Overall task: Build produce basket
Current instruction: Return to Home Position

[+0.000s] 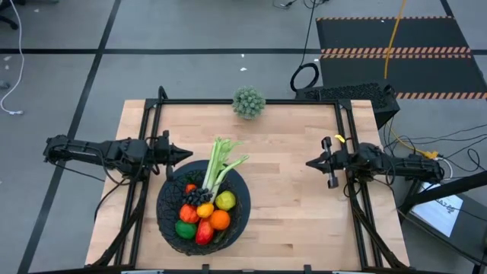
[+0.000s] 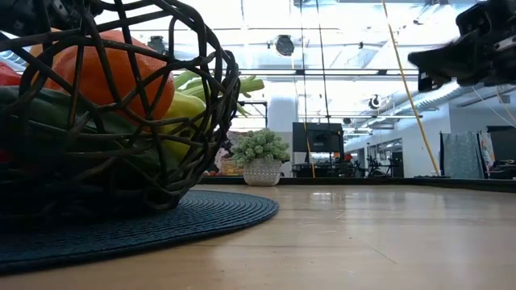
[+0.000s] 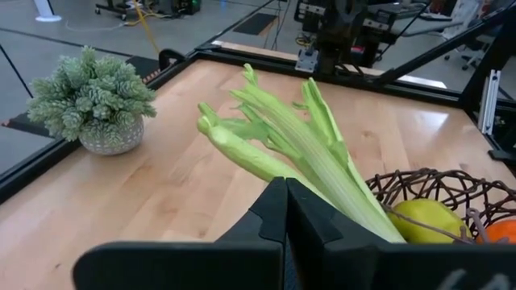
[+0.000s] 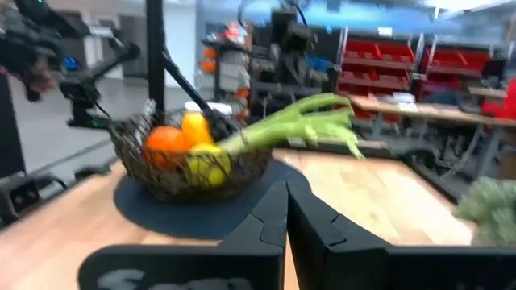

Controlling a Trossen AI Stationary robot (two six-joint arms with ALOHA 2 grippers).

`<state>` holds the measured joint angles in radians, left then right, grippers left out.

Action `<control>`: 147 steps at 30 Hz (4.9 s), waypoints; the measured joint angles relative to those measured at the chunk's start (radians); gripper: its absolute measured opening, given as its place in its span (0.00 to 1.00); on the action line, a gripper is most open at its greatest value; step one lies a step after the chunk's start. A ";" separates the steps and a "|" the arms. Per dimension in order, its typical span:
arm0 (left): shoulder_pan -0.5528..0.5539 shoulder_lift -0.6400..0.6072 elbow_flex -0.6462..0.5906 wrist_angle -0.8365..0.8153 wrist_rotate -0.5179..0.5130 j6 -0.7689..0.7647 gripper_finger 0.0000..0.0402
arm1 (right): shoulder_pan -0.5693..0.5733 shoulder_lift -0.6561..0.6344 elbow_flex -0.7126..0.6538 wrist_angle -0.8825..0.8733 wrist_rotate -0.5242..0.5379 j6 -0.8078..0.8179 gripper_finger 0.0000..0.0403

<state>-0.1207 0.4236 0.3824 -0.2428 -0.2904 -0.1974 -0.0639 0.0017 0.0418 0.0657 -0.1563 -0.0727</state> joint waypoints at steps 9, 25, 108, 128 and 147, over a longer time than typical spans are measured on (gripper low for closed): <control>0.000 -0.031 0.001 -0.015 0.000 0.005 0.01 | 0.000 0.001 0.000 -0.071 0.058 -0.046 0.00; -0.002 -0.223 -0.073 -0.120 0.037 0.074 0.00 | 0.000 0.003 -0.001 0.077 0.052 -0.097 0.00; 0.031 -0.417 -0.372 0.278 0.158 0.290 0.12 | 0.000 0.003 -0.001 0.080 0.051 -0.097 0.00; 0.031 -0.417 -0.372 0.278 0.157 0.290 0.12 | 0.000 0.003 -0.001 0.080 0.051 -0.097 0.00; 0.031 -0.417 -0.372 0.278 0.157 0.290 0.12 | 0.000 0.003 -0.001 0.080 0.051 -0.097 0.00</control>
<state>-0.0902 0.0063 0.0105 0.0349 -0.1329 0.0929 -0.0638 0.0051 0.0410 0.1459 -0.1051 -0.1692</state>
